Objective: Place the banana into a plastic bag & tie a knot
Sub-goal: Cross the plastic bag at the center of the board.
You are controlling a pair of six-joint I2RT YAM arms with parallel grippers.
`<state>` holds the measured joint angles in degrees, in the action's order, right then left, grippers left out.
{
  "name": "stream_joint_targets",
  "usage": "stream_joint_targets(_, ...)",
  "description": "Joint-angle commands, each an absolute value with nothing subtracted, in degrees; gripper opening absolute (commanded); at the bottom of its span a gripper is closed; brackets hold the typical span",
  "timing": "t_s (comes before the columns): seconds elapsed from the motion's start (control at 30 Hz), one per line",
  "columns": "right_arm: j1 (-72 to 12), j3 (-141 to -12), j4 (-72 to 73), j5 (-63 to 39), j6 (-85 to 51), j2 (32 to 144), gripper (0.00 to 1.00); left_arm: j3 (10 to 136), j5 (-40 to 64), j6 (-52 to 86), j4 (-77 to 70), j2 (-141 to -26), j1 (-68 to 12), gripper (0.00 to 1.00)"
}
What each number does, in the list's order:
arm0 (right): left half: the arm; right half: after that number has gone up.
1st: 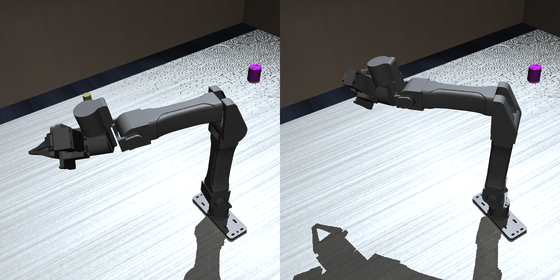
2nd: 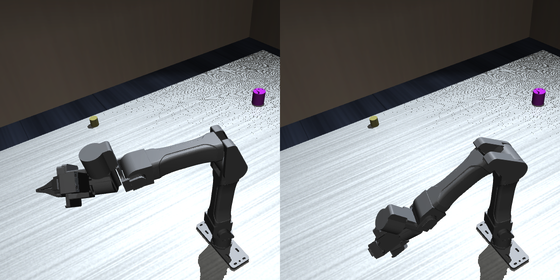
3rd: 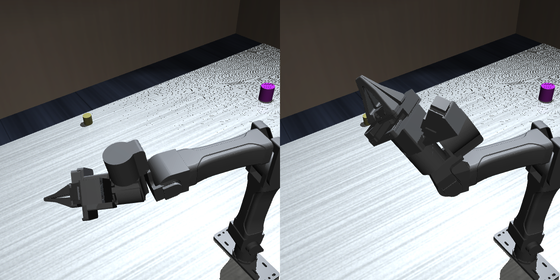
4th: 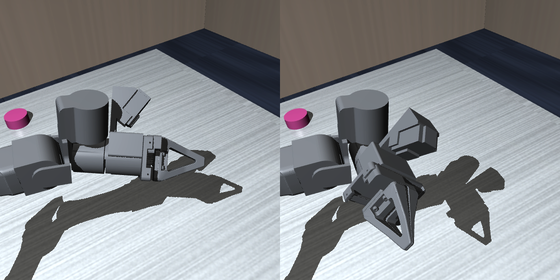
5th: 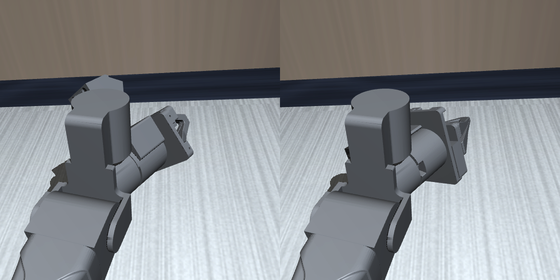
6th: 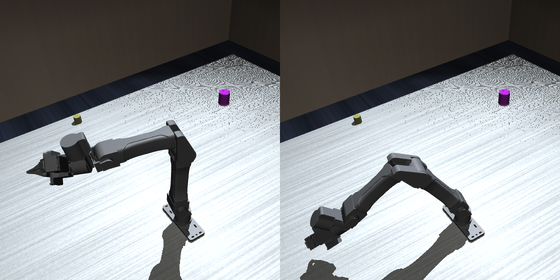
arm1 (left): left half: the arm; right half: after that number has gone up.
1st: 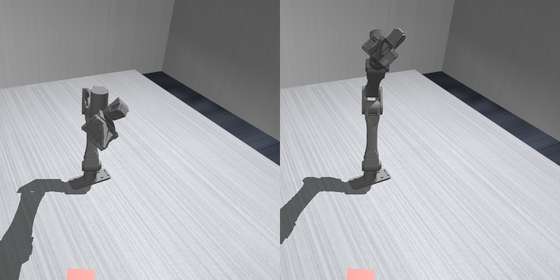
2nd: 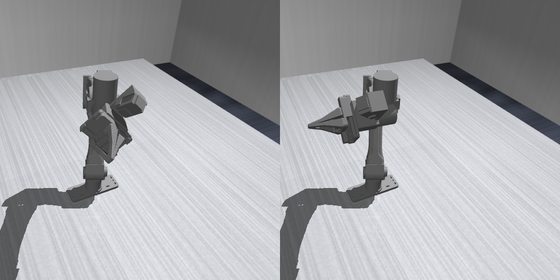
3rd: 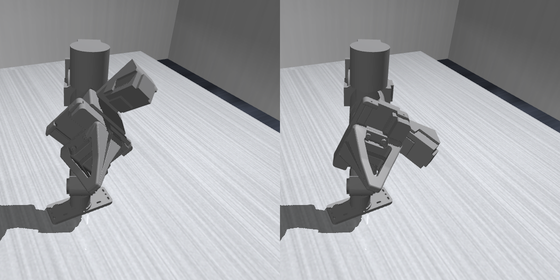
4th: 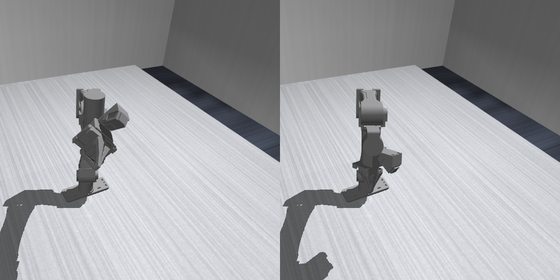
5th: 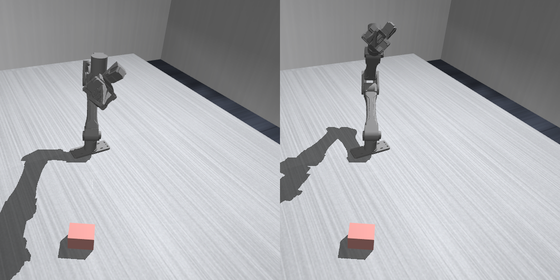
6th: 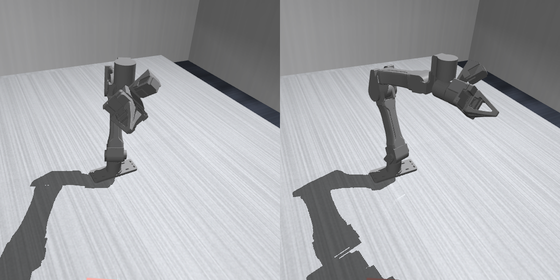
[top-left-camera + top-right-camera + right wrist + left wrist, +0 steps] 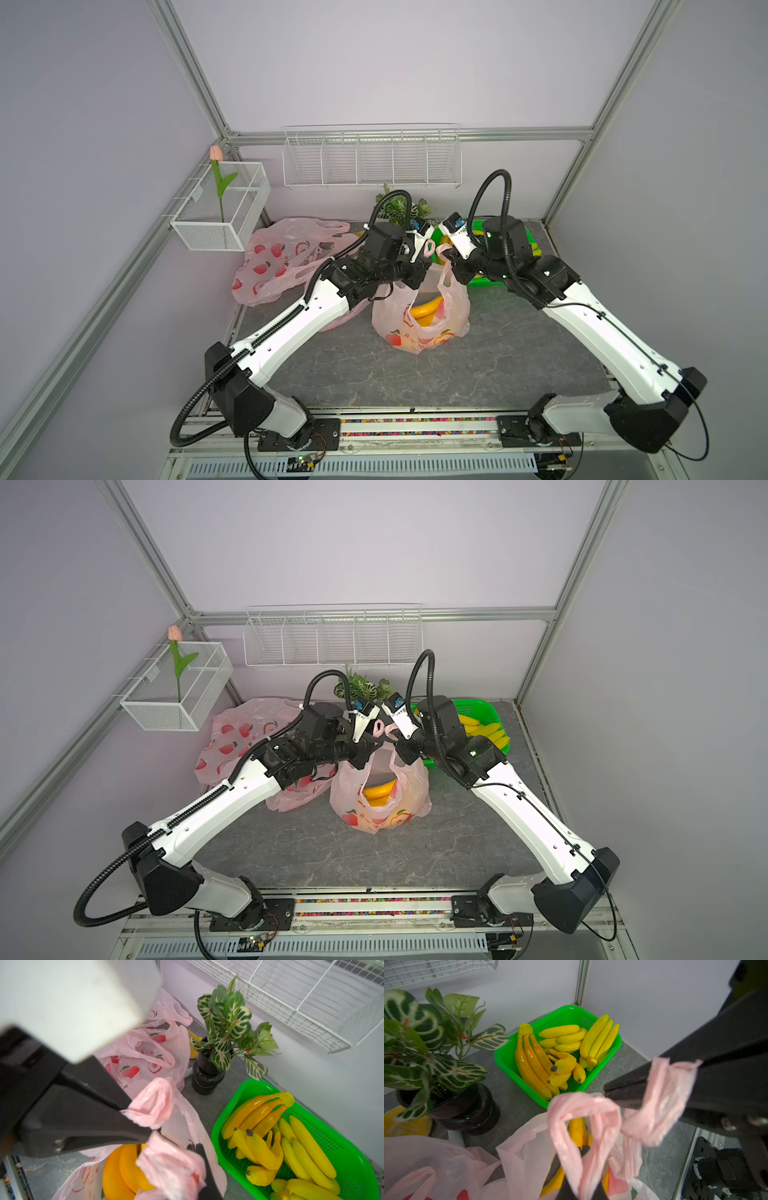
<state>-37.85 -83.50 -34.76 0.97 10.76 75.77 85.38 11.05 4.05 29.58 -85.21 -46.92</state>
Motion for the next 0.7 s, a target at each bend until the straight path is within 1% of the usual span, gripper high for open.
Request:
stream_joint_targets(0.0, -39.09, -80.97, -31.31, -2.15, 11.73, 71.65, 0.06, 85.97, 16.67, 2.83, 30.18, -84.70, -46.85, 0.05)
stream_joint_targets(0.1, -40.35, -79.58, -30.21, -2.50, 12.27, 70.52, 0.07, 85.86, 18.98, 2.21, 30.67, -85.00, -46.89, 0.09)
stream_joint_targets(0.17, -40.94, -78.95, -29.73, -2.25, 12.88, 70.23, 0.07, 84.39, 19.67, 2.10, 29.75, -84.26, -46.92, 0.14)
stream_joint_targets(0.23, -41.48, -78.77, -29.77, -1.48, 13.32, 70.22, 0.07, 82.34, 19.95, 1.47, 28.38, -83.13, -46.92, 0.24)
stream_joint_targets(0.3, -42.21, -78.79, -29.65, -2.06, 13.91, 70.09, 0.07, 80.97, 20.06, 0.85, 27.70, -82.30, -46.86, 0.31)
stream_joint_targets(0.53, -44.16, -79.18, -28.51, -2.38, 14.46, 70.55, 0.07, 75.63, 20.03, -0.29, 23.61, -78.12, -46.82, 0.46)
stream_joint_targets(0.67, -44.31, -79.64, -28.89, -2.02, 14.90, 71.45, 0.06, 72.60, 19.18, -0.37, 21.84, -75.50, -46.33, 0.50)
